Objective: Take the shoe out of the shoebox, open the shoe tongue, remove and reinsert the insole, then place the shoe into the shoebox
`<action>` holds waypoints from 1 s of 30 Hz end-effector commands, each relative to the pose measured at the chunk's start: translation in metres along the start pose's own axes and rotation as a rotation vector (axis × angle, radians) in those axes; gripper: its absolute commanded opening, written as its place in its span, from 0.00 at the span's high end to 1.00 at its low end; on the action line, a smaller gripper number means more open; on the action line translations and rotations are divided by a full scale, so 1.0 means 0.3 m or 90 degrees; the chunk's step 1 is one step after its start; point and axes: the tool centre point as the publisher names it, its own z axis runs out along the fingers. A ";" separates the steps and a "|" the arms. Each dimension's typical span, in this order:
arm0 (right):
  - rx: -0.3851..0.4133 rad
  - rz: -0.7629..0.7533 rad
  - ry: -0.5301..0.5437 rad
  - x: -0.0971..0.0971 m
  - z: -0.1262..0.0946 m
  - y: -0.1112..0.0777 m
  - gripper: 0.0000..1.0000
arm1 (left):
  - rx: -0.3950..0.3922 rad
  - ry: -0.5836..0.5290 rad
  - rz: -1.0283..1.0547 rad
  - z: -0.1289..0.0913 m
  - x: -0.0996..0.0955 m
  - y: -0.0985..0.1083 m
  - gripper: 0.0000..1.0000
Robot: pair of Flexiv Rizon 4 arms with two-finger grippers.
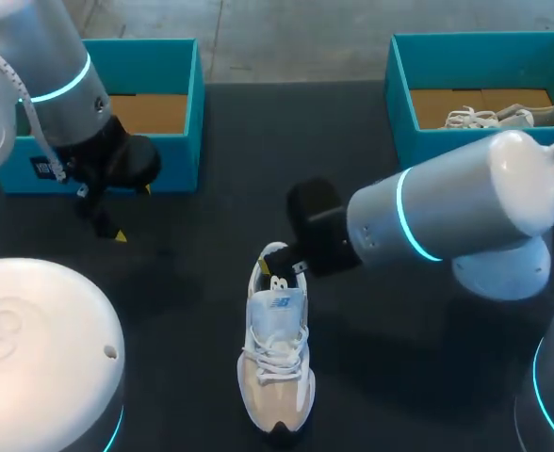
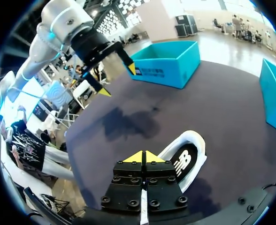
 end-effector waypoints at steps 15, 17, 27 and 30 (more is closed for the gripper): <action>0.022 0.034 -0.083 -0.057 0.072 -0.002 1.00 | -0.039 0.042 -0.301 0.004 -0.039 -0.003 0.00; 0.024 0.037 -0.081 -0.068 0.082 -0.006 1.00 | -0.063 0.035 -0.328 0.011 -0.044 -0.003 0.00; 0.033 0.067 -0.113 -0.098 0.131 -0.030 1.00 | -0.070 0.034 -0.440 0.038 -0.030 0.009 0.00; 0.016 0.076 -0.109 -0.099 0.124 -0.039 1.00 | -0.070 0.034 -0.440 0.038 -0.030 0.009 0.00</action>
